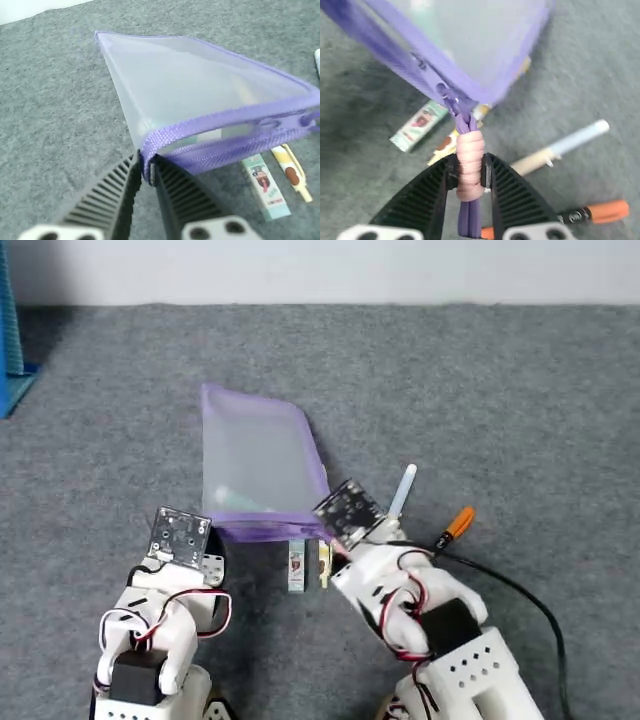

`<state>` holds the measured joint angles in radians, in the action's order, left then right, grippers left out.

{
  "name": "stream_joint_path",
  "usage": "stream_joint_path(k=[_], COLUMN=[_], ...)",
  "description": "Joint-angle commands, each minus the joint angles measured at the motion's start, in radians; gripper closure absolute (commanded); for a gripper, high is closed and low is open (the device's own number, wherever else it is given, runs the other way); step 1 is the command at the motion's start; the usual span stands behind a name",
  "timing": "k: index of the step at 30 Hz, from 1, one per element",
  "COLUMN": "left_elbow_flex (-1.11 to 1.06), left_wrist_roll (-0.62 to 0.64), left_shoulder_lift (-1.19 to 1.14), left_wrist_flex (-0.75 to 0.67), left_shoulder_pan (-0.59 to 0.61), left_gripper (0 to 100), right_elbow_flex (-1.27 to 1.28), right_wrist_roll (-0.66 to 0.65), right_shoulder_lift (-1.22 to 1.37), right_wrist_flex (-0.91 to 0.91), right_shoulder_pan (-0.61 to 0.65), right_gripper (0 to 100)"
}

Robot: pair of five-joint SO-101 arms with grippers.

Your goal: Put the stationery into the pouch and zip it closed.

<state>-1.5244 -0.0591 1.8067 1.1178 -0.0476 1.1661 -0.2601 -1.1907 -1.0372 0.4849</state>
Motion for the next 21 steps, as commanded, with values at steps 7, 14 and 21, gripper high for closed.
stream_joint_path(k=[7, 14, 21], left_elbow_flex=[-0.002, -0.005, -0.004], left_wrist_roll=[0.008, 0.009, 0.014], left_shoulder_lift=[0.014, 0.014, 0.014], left_wrist_flex=[-0.032, -0.029, -0.031], left_shoulder_pan=[0.046, 0.040, 0.038], left_gripper=[99, 99, 96], right_elbow_flex=[-0.017, -0.009, -0.011], right_wrist_roll=[0.000, -0.008, -0.005], right_shoulder_lift=[-0.070, -0.245, -0.397], right_wrist_flex=[-0.010, -0.048, -0.137], right_shoulder_pan=[-0.087, -0.101, -0.024], right_gripper=[99.1, 99.1, 99.1])
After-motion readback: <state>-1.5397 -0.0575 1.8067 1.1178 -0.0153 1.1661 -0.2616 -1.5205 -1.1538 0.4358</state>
